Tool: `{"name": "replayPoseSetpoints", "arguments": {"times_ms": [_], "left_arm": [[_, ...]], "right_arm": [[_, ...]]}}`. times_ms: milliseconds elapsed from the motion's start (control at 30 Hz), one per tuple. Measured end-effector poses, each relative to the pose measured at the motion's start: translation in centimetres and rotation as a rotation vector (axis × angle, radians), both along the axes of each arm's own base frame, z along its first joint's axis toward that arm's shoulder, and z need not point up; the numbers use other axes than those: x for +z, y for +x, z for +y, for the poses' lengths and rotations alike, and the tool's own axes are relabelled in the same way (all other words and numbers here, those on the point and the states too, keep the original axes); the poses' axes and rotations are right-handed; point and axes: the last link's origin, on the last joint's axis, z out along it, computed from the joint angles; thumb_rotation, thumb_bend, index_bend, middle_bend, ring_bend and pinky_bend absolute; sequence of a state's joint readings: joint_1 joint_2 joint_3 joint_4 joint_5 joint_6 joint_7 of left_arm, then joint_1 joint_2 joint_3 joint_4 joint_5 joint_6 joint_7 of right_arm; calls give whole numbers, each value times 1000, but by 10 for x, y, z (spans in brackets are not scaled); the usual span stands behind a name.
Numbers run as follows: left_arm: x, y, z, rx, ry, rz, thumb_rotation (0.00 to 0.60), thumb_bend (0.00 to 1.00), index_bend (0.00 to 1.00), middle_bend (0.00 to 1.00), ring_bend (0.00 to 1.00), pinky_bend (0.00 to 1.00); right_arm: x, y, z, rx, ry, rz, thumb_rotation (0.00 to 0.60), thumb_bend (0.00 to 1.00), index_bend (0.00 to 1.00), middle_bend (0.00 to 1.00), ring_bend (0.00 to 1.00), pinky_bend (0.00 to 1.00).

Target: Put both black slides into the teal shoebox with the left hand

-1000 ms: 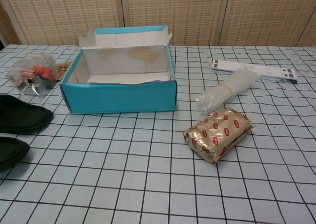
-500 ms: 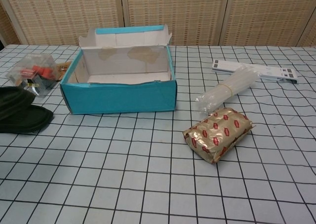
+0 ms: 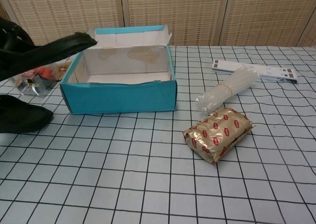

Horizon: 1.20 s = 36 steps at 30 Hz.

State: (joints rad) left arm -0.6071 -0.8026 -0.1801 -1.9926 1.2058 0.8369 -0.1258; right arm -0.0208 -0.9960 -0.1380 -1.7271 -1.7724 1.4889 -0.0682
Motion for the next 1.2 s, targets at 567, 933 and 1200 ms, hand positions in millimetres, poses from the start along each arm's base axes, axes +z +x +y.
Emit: {"name": "replayPoseSetpoints", "arguments": {"times_ms": [567, 933, 1200], "left_arm": [[-35, 92, 116, -11, -104, -176, 600, 911, 615, 603, 494, 582], [-76, 115, 153, -32, -98, -240, 600, 887, 615, 602, 494, 583], [-101, 109, 177, -18, -76, -188, 600, 880, 615, 602, 494, 583]], "right_arm": [[-11, -12, -20, -96, -8, 59, 600, 207, 0, 0, 0, 0], [-13, -16, -27, -126, -15, 69, 600, 207, 0, 0, 0, 0], [-11, -16, -28, -131, -22, 65, 600, 206, 0, 0, 0, 0]]}}
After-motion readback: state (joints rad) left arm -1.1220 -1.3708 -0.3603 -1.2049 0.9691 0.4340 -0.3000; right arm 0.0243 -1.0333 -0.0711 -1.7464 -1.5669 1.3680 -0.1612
